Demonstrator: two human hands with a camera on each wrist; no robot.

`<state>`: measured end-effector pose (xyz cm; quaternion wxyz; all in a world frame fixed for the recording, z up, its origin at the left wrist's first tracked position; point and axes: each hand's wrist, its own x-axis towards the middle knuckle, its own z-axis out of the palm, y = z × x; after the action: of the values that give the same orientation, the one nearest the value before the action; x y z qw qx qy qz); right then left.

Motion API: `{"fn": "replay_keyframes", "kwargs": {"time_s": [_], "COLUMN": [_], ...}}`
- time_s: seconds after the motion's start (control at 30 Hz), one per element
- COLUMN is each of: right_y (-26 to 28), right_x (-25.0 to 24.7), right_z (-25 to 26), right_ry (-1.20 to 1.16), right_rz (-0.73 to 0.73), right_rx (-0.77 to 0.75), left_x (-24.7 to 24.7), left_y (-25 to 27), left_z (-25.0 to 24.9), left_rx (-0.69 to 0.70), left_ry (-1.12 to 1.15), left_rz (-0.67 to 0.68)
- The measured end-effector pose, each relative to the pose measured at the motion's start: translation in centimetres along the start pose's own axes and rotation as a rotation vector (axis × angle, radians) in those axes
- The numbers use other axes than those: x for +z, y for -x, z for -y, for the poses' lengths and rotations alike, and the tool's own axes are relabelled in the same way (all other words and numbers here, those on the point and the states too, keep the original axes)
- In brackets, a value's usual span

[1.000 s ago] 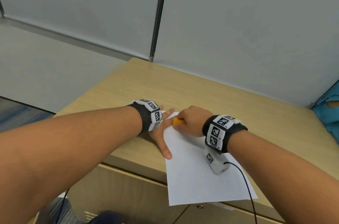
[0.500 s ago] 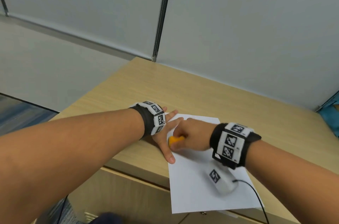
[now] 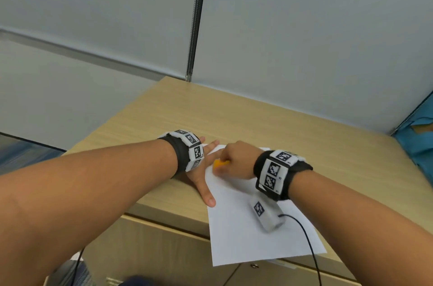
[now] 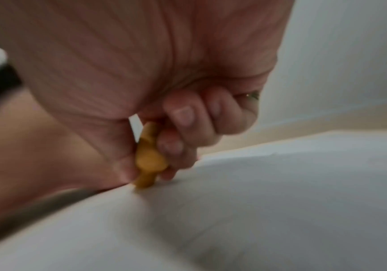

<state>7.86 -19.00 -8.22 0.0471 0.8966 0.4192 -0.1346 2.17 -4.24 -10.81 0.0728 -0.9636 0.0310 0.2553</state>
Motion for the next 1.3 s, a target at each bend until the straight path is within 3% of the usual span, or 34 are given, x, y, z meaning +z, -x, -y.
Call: {"fn": "replay_keyframes", "kwargs": {"time_s": [0.1,0.27,0.4,0.53,0.77,0.9,1.0,1.17,1.3], "right_y": [-1.1,2.0,6.6,8.7,9.0,8.0,7.0,5.8,5.2], "right_x": [-0.5,-1.2,-0.2,2.1,2.1,1.6,1.5,0.6,0.4], "right_z": [-2.0,-2.5,-4.1,-4.9,-4.5,-5.4,-6.2,-5.3,-2.5], "right_ry": [0.040,-0.025,0.153,0.066,0.139,0.149,0.119,0.103,0.000], "right_rz": [-0.104,-0.093,0.007,0.032,0.004,0.006,-0.023,-0.132,-0.031], "right_rx": [0.188,0.227,0.328,0.351,0.300,0.255,0.205,0.070,-0.059], "left_x": [0.2,0.2,0.5,0.7,-2.6,-3.9,-4.6,-3.4,-1.9], "left_y": [0.0,0.0,-0.4,-0.6,2.6,5.4,6.4,3.2,0.3], "left_z": [0.0,0.0,0.0,-0.8,-1.3,-1.0,-0.7,0.1,0.1], "left_rx": [-0.012,-0.021,-0.033,-0.063,-0.059,0.036,0.088,0.132,0.175], "left_ry": [0.032,0.034,0.048,0.093,0.128,0.061,0.060,0.055,-0.018], "left_rz": [-0.008,-0.001,-0.008,-0.075,0.007,0.081,0.055,-0.042,0.025]}}
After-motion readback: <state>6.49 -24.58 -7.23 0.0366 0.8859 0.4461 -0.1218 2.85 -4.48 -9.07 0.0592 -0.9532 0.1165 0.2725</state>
